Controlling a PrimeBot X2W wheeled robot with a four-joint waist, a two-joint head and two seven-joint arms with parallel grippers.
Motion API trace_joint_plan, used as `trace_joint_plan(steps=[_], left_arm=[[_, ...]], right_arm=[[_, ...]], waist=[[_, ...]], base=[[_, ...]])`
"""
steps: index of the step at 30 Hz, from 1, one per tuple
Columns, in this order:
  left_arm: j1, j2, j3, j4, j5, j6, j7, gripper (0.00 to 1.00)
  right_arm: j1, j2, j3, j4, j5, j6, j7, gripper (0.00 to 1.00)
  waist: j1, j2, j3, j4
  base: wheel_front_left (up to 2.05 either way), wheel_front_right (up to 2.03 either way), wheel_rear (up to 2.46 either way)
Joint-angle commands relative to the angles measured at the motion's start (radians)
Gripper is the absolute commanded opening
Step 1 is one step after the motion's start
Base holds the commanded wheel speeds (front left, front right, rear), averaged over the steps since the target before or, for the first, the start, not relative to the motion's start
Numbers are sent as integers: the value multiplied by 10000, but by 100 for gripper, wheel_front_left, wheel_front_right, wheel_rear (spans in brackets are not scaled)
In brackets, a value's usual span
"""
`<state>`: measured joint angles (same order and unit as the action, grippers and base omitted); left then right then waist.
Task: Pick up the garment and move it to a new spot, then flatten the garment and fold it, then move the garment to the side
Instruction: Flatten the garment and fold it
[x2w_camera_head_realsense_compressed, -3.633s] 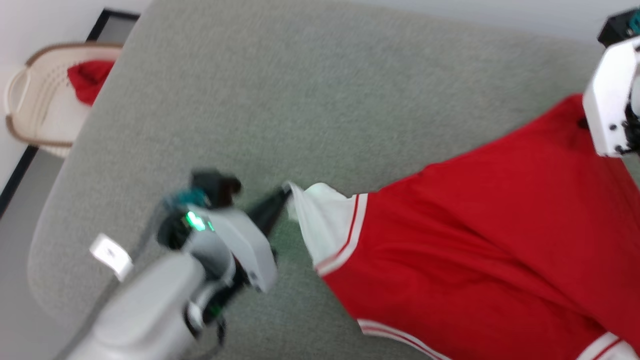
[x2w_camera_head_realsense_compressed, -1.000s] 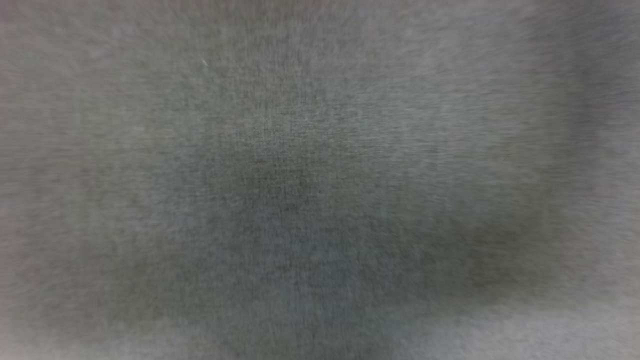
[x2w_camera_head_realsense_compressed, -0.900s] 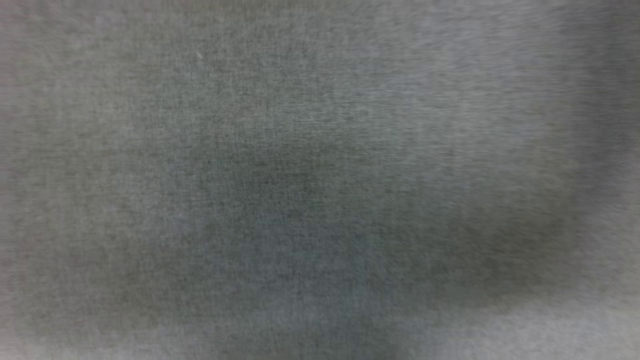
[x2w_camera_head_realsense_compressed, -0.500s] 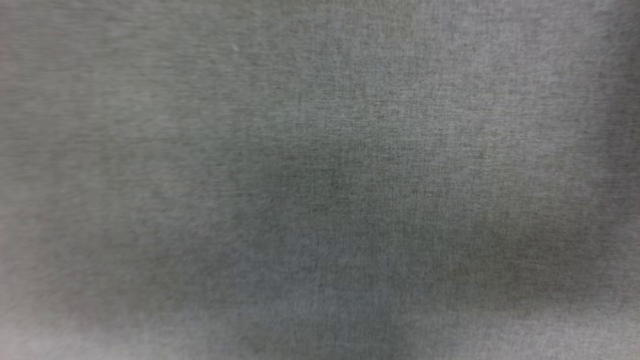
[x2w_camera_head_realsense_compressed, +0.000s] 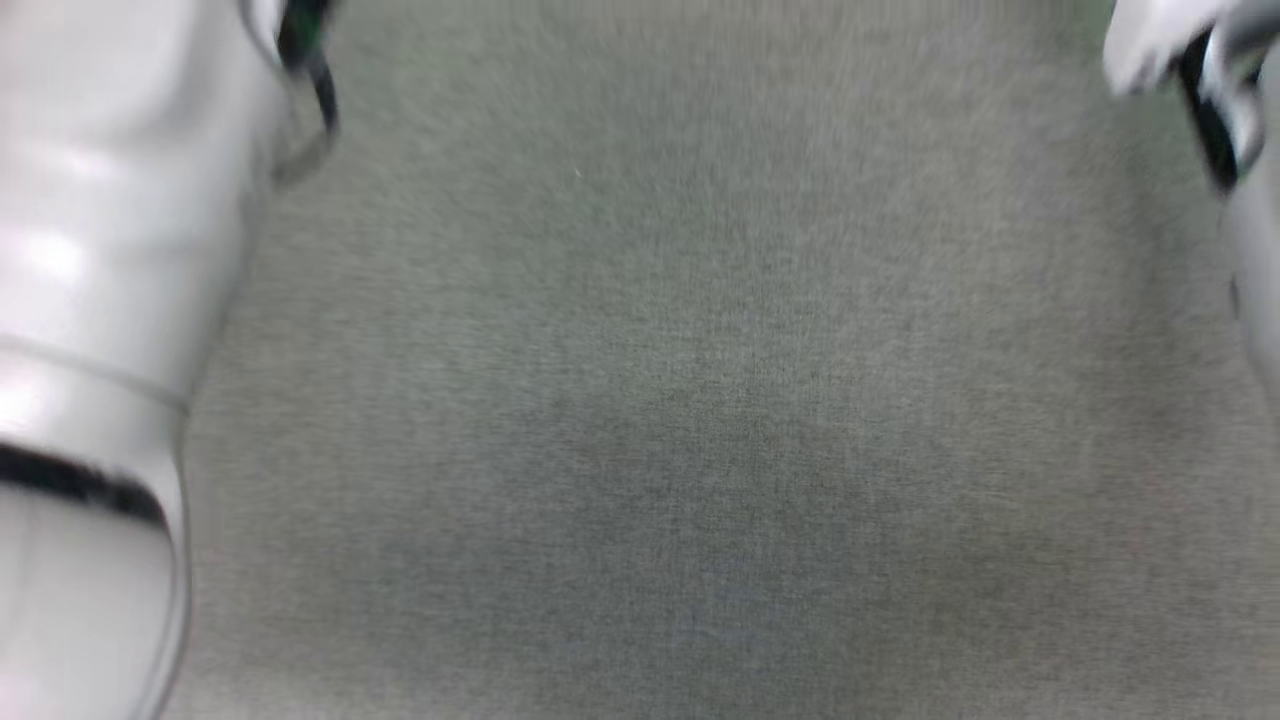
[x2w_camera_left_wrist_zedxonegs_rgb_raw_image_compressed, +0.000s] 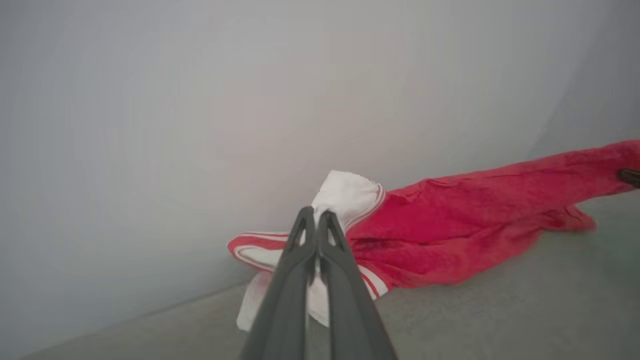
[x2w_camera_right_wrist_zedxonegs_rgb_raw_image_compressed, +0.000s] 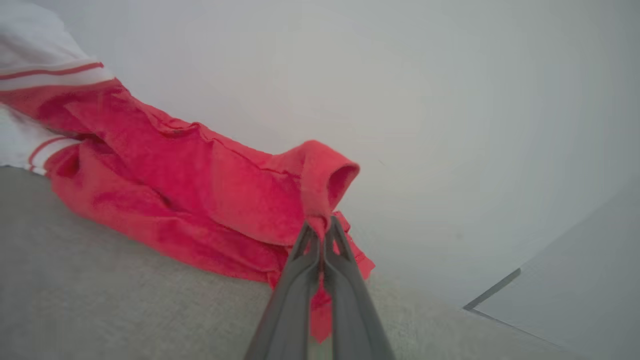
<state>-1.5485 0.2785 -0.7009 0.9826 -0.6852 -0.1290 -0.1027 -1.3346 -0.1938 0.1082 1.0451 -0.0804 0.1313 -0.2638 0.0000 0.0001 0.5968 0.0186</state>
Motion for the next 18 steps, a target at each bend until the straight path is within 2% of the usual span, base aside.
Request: trace_joint_plan(steps=[1,7,10,14,18], left_arm=[[1057,248,-367,-463,-294,-21,117,0],[4252,1325,-980,-2574,-1333,-8,928,0],[6012,2025,-1055,-4096,-1735,464,1355,0],[8583,3127,-1036,-6811,-2233,1875,1807,0],[10954,4154,-956,-9400,-2693,3578,2109,0]], right_arm=[[965,-216,644,-177,715,-10,-1,0],[3760,-1419,2747,-1522,3155,-10,32,0],[5222,-2207,3492,-2610,4251,-10,221,0],[7208,-3285,3663,-4068,5273,-10,533,0],[9124,-3961,3300,-5299,5783,-10,874,0]], waist=[[0,-1,-2005,449],[0,-1,-3302,549],[0,-1,-3716,537],[0,-1,-4022,553],[0,-1,-4209,513]], base=[[0,0,0],[0,0,0],[0,0,0],[0,0,0],[0,0,0]])
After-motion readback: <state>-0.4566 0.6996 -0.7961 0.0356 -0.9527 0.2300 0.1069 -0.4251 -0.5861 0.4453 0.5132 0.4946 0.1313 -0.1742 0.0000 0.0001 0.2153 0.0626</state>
